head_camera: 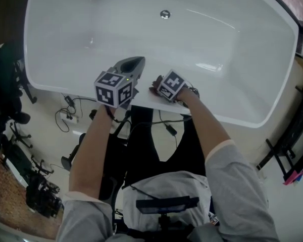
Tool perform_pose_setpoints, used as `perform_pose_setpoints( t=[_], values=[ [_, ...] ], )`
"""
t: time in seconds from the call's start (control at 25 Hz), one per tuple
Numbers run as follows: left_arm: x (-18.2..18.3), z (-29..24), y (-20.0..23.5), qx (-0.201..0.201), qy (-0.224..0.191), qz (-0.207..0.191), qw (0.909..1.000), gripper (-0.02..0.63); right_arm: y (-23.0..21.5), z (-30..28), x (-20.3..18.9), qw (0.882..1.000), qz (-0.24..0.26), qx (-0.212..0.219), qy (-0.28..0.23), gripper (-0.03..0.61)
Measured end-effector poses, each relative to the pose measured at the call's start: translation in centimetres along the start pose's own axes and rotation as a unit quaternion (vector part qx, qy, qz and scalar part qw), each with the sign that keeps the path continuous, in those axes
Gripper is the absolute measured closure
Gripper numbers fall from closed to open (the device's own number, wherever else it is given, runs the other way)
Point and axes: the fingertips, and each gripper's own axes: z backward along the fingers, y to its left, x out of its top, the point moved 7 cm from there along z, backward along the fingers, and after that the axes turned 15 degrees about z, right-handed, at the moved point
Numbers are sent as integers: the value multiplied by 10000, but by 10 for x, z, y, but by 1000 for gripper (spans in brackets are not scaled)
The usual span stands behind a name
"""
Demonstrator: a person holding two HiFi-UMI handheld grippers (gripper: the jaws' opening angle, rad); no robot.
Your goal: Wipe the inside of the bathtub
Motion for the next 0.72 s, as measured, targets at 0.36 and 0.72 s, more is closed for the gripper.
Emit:
perform_pose_setpoints(
  t=[0.36,0.72],
  values=[
    [-8,53,-2,27,-117,81,9999,607,37,15,15,9997,-64,244,-20,499],
    [1,89,-27,-1,-238,-296,9993,607,67,43,15,9957,-436,168,-802,499]
  ],
)
